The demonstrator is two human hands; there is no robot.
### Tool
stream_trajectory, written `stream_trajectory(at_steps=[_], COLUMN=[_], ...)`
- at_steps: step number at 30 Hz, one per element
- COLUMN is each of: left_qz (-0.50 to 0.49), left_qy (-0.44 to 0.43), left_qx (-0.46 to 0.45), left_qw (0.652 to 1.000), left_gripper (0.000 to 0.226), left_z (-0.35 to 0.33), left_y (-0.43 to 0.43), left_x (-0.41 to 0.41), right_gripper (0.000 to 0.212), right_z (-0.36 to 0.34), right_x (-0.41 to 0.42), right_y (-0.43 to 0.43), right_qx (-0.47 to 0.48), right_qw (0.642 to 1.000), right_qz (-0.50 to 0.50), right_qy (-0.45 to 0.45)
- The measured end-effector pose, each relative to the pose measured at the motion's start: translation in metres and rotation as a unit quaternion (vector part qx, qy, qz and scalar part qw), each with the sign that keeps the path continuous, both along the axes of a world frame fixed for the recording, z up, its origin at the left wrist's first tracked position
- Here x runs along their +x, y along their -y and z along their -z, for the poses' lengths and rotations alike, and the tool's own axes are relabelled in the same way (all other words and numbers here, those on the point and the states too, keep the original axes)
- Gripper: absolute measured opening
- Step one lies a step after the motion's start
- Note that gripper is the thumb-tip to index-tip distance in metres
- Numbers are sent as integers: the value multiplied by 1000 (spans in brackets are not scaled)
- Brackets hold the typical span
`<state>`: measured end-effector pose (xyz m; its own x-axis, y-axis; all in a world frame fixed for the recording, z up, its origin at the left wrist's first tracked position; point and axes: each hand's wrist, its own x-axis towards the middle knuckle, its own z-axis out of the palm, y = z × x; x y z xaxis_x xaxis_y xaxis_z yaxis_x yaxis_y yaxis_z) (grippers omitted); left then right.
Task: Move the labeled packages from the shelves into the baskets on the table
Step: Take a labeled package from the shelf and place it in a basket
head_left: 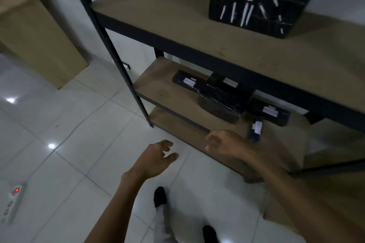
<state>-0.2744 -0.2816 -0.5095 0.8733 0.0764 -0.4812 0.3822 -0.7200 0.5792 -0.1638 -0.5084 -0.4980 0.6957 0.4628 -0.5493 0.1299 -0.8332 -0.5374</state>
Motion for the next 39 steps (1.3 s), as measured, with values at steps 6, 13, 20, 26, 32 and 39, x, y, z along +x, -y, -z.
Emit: stream_trajectory(at_steps=[6,13,20,26,32,39], left_qz=[90,129,202,240,270,255], left_qy=[-44,-18,62,130,168,222], left_qx=[1,-14,2,141,164,159], left_qw=[995,991,977,952,934,927], left_gripper=[54,46,47,111,88,87], left_z=[39,56,150,231,288,293], left_y=[-89,-149,-179,-204,-229,-229], left_x=[80,157,246,291,294,294], right_gripper=[39,38,28,38,74,74], right_z=[24,53,126,183,223,235], right_x=[53,96,158,201,241,260], right_y=[-80,-151,-195,-216,-219,-220], right_qx=[-30,-26,-79,-145,-205,-251], right_qw=[998,997,995,962,931,915], right_qz=[59,71,-1,51,138,183], right_qy=[3,-2,62,227,269,256])
